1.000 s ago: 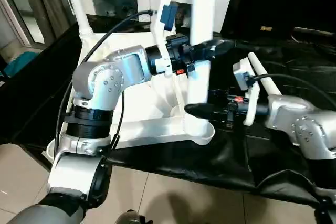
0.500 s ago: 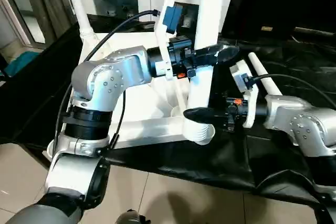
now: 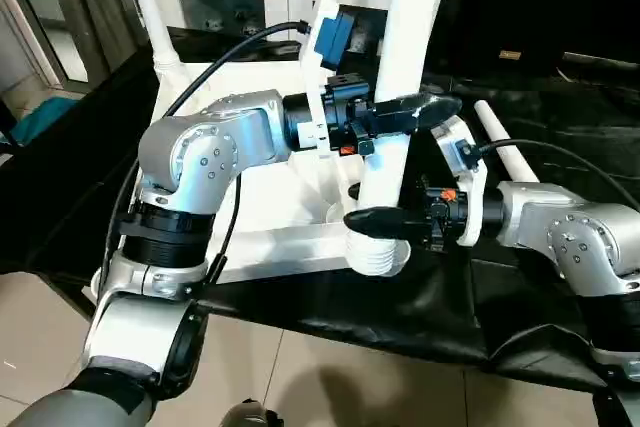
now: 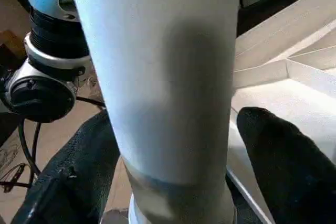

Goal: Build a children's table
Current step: Pick table leg

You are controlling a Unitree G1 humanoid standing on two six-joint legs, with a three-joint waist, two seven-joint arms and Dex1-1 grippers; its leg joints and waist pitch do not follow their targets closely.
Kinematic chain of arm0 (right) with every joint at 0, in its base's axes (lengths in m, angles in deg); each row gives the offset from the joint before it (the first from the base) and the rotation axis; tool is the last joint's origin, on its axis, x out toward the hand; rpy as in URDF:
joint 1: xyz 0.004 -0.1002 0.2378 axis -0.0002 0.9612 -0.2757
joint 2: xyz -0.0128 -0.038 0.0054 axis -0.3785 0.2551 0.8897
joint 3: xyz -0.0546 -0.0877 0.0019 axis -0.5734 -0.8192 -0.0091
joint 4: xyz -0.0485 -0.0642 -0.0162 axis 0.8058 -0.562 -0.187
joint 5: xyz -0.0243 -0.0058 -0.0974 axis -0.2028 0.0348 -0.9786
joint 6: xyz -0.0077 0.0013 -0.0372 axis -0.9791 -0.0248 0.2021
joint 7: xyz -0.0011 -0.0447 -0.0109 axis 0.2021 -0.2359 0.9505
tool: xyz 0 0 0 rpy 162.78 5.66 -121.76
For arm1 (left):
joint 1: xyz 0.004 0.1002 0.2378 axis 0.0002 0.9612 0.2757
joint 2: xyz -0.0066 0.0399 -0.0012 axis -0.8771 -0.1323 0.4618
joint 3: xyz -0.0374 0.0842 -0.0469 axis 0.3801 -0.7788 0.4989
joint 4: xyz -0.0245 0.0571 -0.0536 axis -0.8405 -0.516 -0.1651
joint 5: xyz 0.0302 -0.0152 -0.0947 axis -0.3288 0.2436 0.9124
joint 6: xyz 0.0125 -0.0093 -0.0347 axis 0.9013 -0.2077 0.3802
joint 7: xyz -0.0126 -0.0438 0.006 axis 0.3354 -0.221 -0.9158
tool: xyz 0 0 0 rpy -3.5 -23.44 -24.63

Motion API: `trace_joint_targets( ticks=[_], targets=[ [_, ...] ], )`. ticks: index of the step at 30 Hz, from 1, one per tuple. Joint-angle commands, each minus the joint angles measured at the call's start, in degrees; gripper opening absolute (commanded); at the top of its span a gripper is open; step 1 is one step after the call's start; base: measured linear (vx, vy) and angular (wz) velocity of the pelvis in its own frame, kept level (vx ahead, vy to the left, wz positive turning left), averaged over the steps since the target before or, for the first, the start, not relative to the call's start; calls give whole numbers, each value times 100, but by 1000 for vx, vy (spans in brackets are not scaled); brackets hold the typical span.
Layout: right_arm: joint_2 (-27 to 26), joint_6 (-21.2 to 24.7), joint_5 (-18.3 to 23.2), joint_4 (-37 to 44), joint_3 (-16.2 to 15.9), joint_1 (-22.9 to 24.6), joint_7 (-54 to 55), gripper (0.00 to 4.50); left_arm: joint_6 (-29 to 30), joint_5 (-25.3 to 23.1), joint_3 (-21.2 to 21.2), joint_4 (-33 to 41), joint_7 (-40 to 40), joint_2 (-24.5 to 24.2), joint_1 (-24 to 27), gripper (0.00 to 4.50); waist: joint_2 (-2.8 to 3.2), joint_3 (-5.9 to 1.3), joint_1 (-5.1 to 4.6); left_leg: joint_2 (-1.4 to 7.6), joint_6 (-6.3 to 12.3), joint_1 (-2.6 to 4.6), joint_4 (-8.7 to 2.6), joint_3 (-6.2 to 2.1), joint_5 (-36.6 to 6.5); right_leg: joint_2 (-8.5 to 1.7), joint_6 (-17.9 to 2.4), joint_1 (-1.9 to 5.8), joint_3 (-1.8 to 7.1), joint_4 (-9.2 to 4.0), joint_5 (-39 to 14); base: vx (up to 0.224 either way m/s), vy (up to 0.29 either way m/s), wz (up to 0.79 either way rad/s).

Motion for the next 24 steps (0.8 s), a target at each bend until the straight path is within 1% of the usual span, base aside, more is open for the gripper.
trace_joint_targets(
  ticks=[1, 3, 6, 8, 11, 13, 14, 16, 18, 20, 21, 22, 23, 24],
  targets=[
    [60, 30, 22, 112, -64, 15, -59, 335, -43, -28, -60, 54, 44, -16, -14, 184, 11, -458, 4, 369, -176, 160, -387, -227, -1223, -481, -1000, 272, 279, -450, -1684, 0, 0, 0],
    [68, 17, -3, 117, -98, 20, -72, 306, -42, -32, -72, 52, 45, -8, -16, 184, 10, -461, 4, 369, -171, 155, -385, -228, -1195, -478, -1000, 274, 280, -446, -1648, 0, 0, 0],
    [56, 6, -28, 123, -118, 28, -85, 293, -30, -30, -93, 59, 52, -3, -11, 184, 13, -463, 7, 371, -160, 156, -384, -228, -1167, -479, -1018, 273, 282, -439, -1592, 0, 0, 0],
    [45, 5, -26, 120, -120, 29, -87, 265, -26, -30, -105, 67, 56, -1, -5, 184, 13, -463, 8, 371, -161, 158, -384, -228, -1182, -475, -1026, 270, 282, -436, -1592, 0, 0, 0],
    [23, 7, -19, 115, -137, 29, -101, 245, -20, -26, -110, 57, 46, 20, -11, 184, 16, -463, 7, 372, -165, 157, -385, -229, -1197, -476, -1027, 273, 281, -439, -1600, 0, 0, 0],
    [13, 12, -6, 125, -153, 41, -116, 221, -17, -24, -109, 54, 39, 34, -14, 184, 24, -463, 6, 374, -169, 160, -386, -229, -1200, -475, -1027, 270, 281, -440, -1584, 0, 0, 0],
    [14, 13, -1, 132, -159, 48, -120, 221, -13, -22, -107, 58, 36, 39, -12, 184, 25, -462, 7, 375, -175, 162, -387, -231, -1214, -476, -1034, 270, 280, -439, -1583, 0, 0, 0],
    [16, 10, 4, 134, -165, 54, -122, 207, -14, -16, -108, 59, 35, 40, -11, 184, 24, -461, 6, 374, -183, 163, -389, -232, -1236, -477, -1027, 272, 278, -441, -1617, 0, 0, 0],
    [17, 9, 8, 139, -165, 63, -120, 205, -16, -9, -110, 62, 31, 41, -8, 184, 28, -460, 5, 374, -192, 162, -389, -233, -1248, -479, -1028, 272, 280, -442, -1618, 0, 0, 0],
    [16, 10, 13, 157, -152, 84, -114, 201, -36, -18, -105, 74, 5, 51, 4, 184, 17, -459, 6, 370, -185, 161, -388, -231, -1243, -478, -1019, 274, 281, -444, -1624, 0, 0, 0],
    [13, 13, 17, 166, -136, 94, -104, 200, -74, -43, -107, 82, -6, 56, 13, 184, 27, -463, 10, 372, -182, 159, -386, -232, -1225, -480, -1016, 275, 281, -442, -1615, 0, 0, 0],
    [9, 15, 25, 174, -117, 106, -91, 199, -88, -65, -115, 90, -24, 57, 20, 184, 18, -467, 9, 374, -176, 160, -385, -231, -1197, -476, -1025, 275, 280, -436, -1565, 0, 0, 0],
    [4, 10, 25, 175, -104, 113, -80, 198, -87, -88, -97, 76, -101, 77, 19, 240, 13, -468, 9, 373, -170, 158, -382, -228, -1183, -477, -1031, 274, 281, -436, -1539, 0, 0, 0],
    [-22, -7, 21, 156, -79, 118, -40, 198, -16, -35, -1, -3, -208, 135, -6, 240, 18, -469, 10, 376, -170, 153, -383, -230, -1178, -476, -1051, 279, 280, -426, -1501, 0, 0, 0]
  ],
)
